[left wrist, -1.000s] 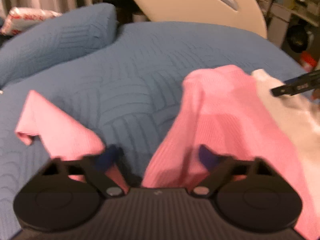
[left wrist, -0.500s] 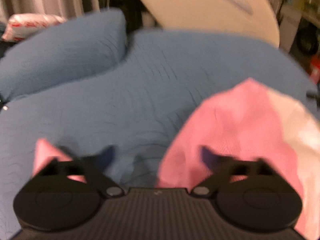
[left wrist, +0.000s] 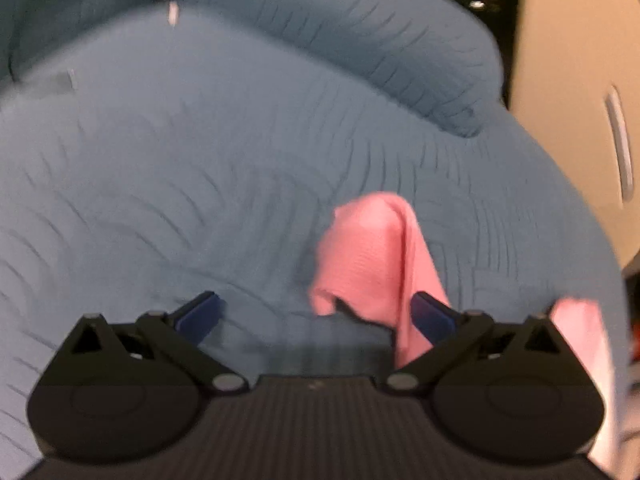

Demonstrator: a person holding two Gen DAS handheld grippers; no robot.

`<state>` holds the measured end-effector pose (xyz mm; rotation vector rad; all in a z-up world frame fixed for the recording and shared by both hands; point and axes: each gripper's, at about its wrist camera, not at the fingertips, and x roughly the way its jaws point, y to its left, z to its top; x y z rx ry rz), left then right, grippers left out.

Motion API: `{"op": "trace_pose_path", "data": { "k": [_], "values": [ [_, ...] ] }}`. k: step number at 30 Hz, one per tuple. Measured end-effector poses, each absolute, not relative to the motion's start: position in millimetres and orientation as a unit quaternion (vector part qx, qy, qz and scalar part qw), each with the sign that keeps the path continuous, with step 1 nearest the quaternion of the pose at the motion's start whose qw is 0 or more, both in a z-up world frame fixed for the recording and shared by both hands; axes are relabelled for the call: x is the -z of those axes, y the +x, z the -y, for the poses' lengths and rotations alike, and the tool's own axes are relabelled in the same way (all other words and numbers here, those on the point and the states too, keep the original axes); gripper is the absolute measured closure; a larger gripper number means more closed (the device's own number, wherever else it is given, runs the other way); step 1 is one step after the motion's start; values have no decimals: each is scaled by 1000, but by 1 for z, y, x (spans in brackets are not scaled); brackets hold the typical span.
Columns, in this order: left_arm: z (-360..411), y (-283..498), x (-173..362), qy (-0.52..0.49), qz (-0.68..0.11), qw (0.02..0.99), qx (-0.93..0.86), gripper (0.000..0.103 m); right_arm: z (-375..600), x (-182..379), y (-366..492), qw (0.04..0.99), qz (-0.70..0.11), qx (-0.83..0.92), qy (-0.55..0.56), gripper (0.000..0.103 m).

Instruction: Fold clothes

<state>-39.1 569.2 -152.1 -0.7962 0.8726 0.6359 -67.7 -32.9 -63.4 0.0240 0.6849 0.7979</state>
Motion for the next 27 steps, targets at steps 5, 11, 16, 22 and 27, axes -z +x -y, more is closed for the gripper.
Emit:
{"op": "trace_pose_path", "data": {
  "k": [5, 11, 16, 22, 27],
  "values": [
    [-559, -61, 131, -393, -347, 816, -245, 92, 16, 41, -72, 872, -307, -380, 6, 30],
    [-503, -227, 32, -439, -131, 847, -270, 74, 21, 40, -59, 886, -287, -362, 24, 30],
    [-465, -324, 9, -409, -36, 845, -344, 21, 11, 44, -42, 888, -314, -336, -5, 30],
    [-441, -314, 40, -230, -204, 895, -324, 5, 5, 40, -45, 874, -329, -357, -36, 30],
    [-461, -258, 90, -272, -320, 856, -302, 5, 11, 36, -55, 874, -323, -362, -36, 30]
  ]
}}
